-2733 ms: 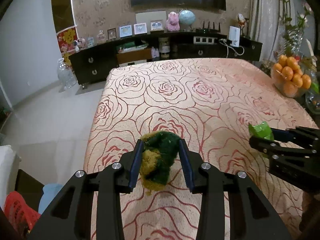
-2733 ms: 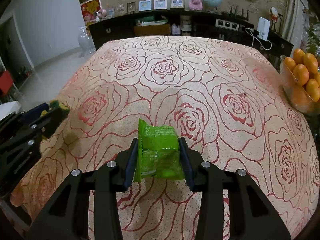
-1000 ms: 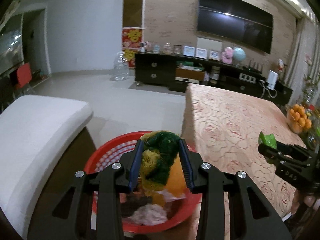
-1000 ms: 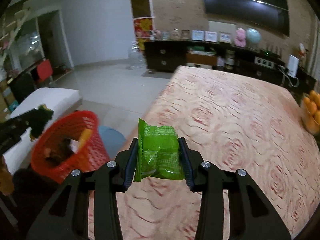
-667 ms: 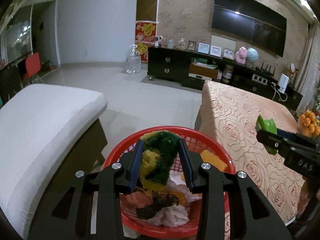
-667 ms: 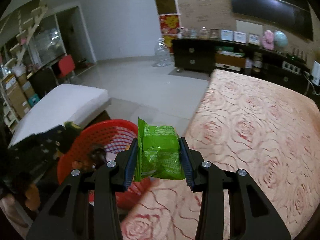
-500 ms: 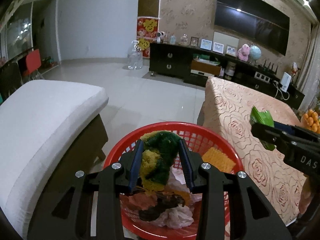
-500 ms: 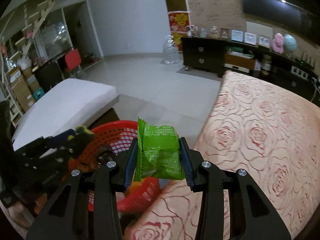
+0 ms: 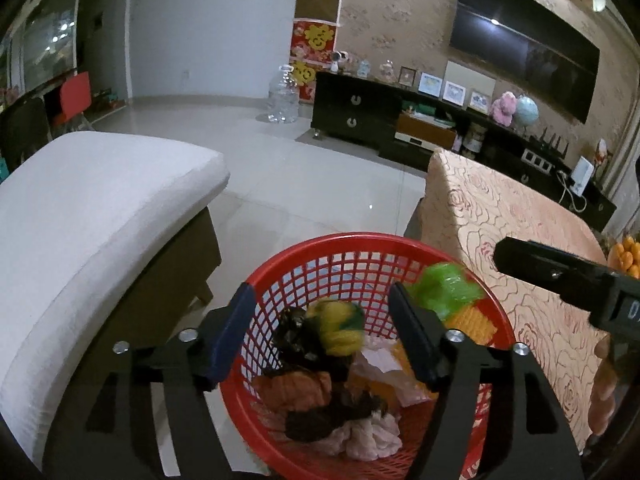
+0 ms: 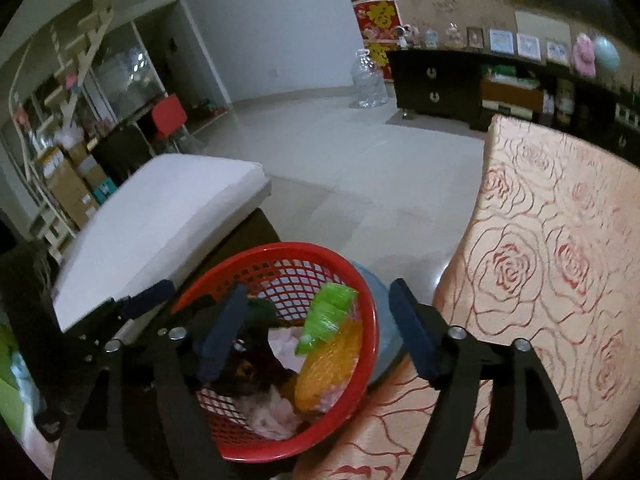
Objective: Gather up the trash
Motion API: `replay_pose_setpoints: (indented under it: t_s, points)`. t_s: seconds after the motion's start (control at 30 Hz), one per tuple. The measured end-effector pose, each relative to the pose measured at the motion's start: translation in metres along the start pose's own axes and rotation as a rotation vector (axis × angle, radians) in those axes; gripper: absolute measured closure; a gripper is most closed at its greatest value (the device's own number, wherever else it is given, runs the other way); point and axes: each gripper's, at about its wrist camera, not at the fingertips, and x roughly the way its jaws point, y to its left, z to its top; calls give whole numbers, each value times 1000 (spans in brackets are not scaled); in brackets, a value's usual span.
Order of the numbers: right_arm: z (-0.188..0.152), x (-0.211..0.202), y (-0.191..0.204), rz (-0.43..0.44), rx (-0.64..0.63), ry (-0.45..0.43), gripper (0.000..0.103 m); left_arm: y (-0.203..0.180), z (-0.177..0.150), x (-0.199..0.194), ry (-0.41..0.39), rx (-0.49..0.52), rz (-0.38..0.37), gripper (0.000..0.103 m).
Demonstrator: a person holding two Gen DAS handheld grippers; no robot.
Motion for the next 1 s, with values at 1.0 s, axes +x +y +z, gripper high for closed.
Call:
replay_pose_setpoints:
  t_s: [1.0]
  points:
    - [-83,-119,35,-214,-94,-258,7,-10,-23,-132,-219,58,171,8]
